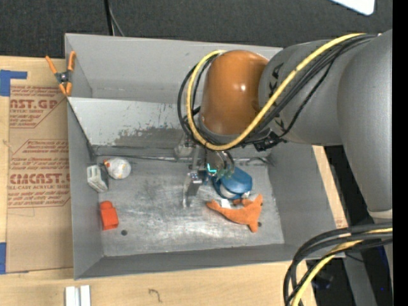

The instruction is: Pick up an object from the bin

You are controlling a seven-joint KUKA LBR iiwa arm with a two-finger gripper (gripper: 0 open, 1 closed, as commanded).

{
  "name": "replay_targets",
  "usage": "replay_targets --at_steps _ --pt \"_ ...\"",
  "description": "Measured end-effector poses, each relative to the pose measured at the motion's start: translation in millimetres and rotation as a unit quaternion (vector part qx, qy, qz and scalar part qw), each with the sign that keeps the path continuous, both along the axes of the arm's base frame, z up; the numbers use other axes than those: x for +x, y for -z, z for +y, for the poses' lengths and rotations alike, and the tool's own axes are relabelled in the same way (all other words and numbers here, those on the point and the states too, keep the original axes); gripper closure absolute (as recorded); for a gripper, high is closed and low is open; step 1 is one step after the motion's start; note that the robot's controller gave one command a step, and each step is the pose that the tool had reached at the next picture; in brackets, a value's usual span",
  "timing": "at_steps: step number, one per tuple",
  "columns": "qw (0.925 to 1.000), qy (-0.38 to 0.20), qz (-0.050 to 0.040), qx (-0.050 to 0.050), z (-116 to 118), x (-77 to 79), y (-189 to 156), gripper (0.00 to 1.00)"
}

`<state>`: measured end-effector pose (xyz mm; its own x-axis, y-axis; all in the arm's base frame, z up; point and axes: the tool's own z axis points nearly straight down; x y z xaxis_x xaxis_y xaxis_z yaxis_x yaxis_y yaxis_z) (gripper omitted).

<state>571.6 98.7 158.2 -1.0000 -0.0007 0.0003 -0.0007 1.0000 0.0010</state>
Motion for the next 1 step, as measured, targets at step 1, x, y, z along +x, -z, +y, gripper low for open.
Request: replay_targets --at_steps 1 --pt "1.0 0.0 -0.0007 0.0 -0.2 0.4 -0.4 0.0"
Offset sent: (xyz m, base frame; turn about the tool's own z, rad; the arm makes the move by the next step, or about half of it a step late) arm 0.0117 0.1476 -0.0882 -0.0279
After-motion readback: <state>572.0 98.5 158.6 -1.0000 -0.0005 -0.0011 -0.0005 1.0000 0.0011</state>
